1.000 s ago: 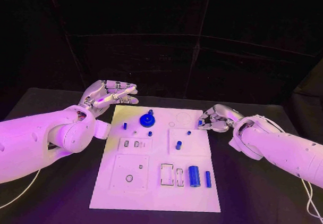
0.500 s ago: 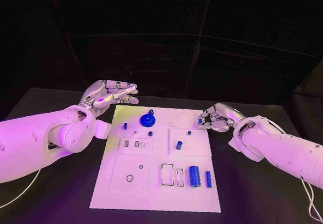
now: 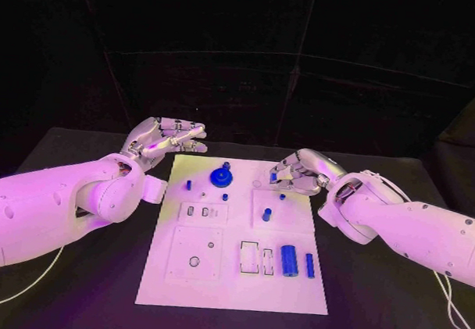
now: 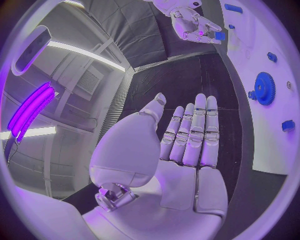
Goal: Assemble the parts on the task board
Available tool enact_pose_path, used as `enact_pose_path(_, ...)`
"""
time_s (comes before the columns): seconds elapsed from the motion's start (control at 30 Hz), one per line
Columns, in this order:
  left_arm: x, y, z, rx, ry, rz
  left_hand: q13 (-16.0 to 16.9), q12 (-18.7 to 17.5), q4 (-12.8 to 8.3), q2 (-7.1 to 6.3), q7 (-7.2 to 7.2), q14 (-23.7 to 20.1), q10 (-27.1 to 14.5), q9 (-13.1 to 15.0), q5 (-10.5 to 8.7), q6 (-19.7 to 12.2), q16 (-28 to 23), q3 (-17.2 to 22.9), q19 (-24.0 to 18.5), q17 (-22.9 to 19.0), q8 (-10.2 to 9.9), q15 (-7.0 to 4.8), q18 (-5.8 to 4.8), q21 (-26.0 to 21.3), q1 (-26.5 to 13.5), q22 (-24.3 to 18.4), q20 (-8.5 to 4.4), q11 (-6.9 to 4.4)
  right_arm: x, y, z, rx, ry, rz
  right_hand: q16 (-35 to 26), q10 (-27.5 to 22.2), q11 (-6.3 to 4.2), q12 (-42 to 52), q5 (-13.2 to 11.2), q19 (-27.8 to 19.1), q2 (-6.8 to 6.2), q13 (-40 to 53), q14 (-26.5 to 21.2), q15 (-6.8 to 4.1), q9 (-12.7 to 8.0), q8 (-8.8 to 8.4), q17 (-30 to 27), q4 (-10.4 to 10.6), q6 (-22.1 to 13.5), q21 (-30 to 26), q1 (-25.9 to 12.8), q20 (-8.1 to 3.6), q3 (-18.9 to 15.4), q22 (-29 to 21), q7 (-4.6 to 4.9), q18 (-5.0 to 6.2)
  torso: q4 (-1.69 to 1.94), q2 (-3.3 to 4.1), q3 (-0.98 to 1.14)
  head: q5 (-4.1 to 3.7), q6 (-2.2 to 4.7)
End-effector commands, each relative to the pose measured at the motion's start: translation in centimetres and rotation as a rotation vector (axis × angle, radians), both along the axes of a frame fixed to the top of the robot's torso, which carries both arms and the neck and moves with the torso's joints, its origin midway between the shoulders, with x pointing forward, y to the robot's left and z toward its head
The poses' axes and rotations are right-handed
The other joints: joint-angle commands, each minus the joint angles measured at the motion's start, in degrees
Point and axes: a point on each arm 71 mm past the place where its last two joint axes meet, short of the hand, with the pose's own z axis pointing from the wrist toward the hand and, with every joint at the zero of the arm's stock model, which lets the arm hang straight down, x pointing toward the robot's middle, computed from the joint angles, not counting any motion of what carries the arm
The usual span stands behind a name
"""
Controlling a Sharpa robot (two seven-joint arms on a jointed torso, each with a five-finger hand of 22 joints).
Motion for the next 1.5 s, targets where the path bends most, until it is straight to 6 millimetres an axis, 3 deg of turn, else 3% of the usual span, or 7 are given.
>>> enact_pose_path(0.03,0.1,-0.1,0.1,-0.012,0.000,0.004,-0.04,-0.13,-0.45,0.43,-0.05,-0.12,0.14,-0.01,0.12,0.27,-0.36,0.02,-0.11,0.05,-0.13,-0.01,0.36,-0.20,0.15,-0.05,0.14,-0.23,-0.3,1.9,0.3,-0.058,-0.007,-0.052,0.03,-0.17,-0.20,-0.27,-0.33,0.08,-0.01,3.06,4.18,-0.38,0.01,0.32,6.00,0.02,1.26,0.11,-0.62,-0.41,0.43,-0.10,-0.79,-0.82,0.08,-0.02,-0.13,0.56,-0.05)
enact_pose_path(0.13,0.1,-0.2,0.1,-0.016,0.002,0.004,-0.04,-0.13,-0.45,0.44,-0.05,-0.12,0.15,-0.01,0.12,0.28,-0.37,0.03,-0.11,0.06,-0.12,-0.01,0.36,-0.21,0.14,-0.06,0.14,-0.23,-0.9,4.3,0.5,-0.064,-0.016,-0.021,0.00,-0.20,-0.24,-0.33,-0.14,0.04,0.02,3.03,4.17,-0.42,-0.01,0.26,5.93,-0.12,1.30,0.07,-0.51,-0.44,0.67,-0.19,-0.81,-0.80,0.04,0.05,0.03,0.97,-0.14)
enact_pose_path(0.53,0.2,-0.2,0.1,-0.018,0.004,0.007,-0.04,-0.13,-0.45,0.44,-0.05,-0.12,0.15,-0.01,0.12,0.28,-0.37,0.03,-0.11,0.06,-0.12,-0.01,0.36,-0.21,0.14,-0.06,0.14,-0.23,-1.6,11.0,0.2,-0.146,0.000,0.066,-0.12,-0.30,-0.13,-0.57,-0.29,0.01,-0.44,2.87,4.12,-0.39,-0.14,-0.13,5.69,-0.20,1.04,0.00,-0.97,-0.46,0.81,-0.29,-0.65,-0.79,0.02,0.06,-0.04,2.42,-0.56)
enact_pose_path(0.73,0.2,-0.3,0.1,-0.018,0.004,0.006,-0.04,-0.13,-0.45,0.44,-0.05,-0.12,0.15,-0.01,0.12,0.28,-0.37,0.03,-0.11,0.06,-0.12,-0.01,0.36,-0.21,0.14,-0.06,0.14,-0.23,-1.8,12.5,-0.1,-0.171,-0.012,0.082,-0.10,-0.27,-0.14,-0.52,-0.08,0.01,-0.36,2.92,4.13,-0.39,-0.14,-0.18,5.74,-0.24,1.08,-0.01,-0.96,-0.46,1.00,-0.31,-0.66,-0.79,-0.06,0.08,-0.03,2.98,-0.77)
enact_pose_path(0.87,0.2,-0.3,0.1,-0.019,0.004,0.006,-0.04,-0.13,-0.45,0.44,-0.05,-0.12,0.15,-0.01,0.12,0.28,-0.37,0.03,-0.11,0.06,-0.12,-0.01,0.36,-0.21,0.14,-0.06,0.14,-0.23,-1.9,13.1,-0.5,-0.183,-0.013,0.083,-0.12,-0.27,-0.14,-0.54,0.02,0.01,-0.37,2.91,4.12,-0.39,-0.15,-0.21,5.69,-0.25,1.08,-0.01,-0.99,-0.46,1.05,-0.31,-0.65,-0.79,-0.07,0.05,0.00,2.95,-0.86)
enact_pose_path(1.5,0.3,-0.4,0.0,-0.018,0.006,0.004,-0.03,-0.12,-0.47,0.46,-0.05,-0.10,0.18,-0.01,0.12,0.29,-0.40,0.05,-0.11,0.07,-0.12,-0.01,0.36,-0.22,0.15,-0.08,0.14,-0.24,-2.6,14.6,-2.3,-0.208,0.016,0.118,-0.19,-0.25,-0.10,-0.53,0.47,-0.04,-0.45,2.94,4.09,-0.38,-0.18,-0.38,5.53,-0.27,1.03,-0.08,-1.19,-0.45,1.27,-0.43,-0.60,-0.77,-0.04,0.06,-0.03,3.69,-1.19)
